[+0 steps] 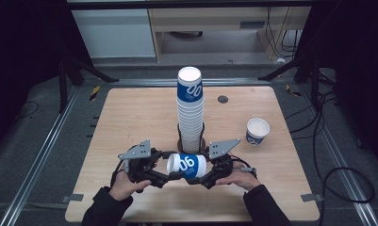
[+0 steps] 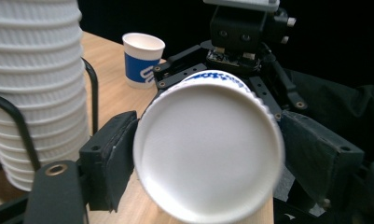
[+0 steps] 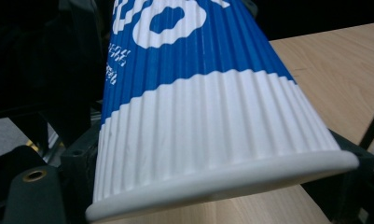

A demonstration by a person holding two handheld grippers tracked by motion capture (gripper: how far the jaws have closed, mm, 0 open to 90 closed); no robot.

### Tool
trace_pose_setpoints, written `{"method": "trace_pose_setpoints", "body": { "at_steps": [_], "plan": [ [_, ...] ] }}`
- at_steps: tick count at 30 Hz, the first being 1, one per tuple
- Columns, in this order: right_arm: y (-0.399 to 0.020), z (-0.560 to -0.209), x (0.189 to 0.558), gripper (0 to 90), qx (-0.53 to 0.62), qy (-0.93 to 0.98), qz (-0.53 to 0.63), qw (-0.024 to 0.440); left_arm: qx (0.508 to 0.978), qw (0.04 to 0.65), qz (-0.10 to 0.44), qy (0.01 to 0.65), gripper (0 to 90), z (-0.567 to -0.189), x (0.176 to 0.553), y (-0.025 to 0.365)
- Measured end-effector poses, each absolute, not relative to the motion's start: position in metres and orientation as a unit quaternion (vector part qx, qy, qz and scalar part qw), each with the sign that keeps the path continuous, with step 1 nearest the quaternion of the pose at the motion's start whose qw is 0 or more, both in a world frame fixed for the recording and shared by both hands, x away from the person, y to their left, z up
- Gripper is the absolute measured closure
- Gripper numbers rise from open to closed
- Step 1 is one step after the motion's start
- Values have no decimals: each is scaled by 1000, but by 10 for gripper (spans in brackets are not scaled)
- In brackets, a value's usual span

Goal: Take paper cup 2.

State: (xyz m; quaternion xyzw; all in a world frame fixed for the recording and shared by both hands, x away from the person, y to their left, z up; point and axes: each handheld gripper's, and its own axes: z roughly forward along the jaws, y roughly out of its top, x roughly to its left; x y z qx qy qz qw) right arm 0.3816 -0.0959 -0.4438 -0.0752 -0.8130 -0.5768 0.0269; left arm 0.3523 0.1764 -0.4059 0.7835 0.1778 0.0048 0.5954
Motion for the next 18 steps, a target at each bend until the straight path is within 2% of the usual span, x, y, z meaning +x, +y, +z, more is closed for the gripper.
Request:
{"method": "trace_pose_setpoints", "body": {
  "at_steps": [8, 18],
  "plan": [
    [-98, -445, 384, 151, -78, -839, -538, -10, 816, 545, 2, 191, 162, -413, 356, 184],
    [-80, -459, 379, 148, -55, -867, -495, -10, 846, 501, -10, 181, 178, -430, 358, 170]
  ]
}}
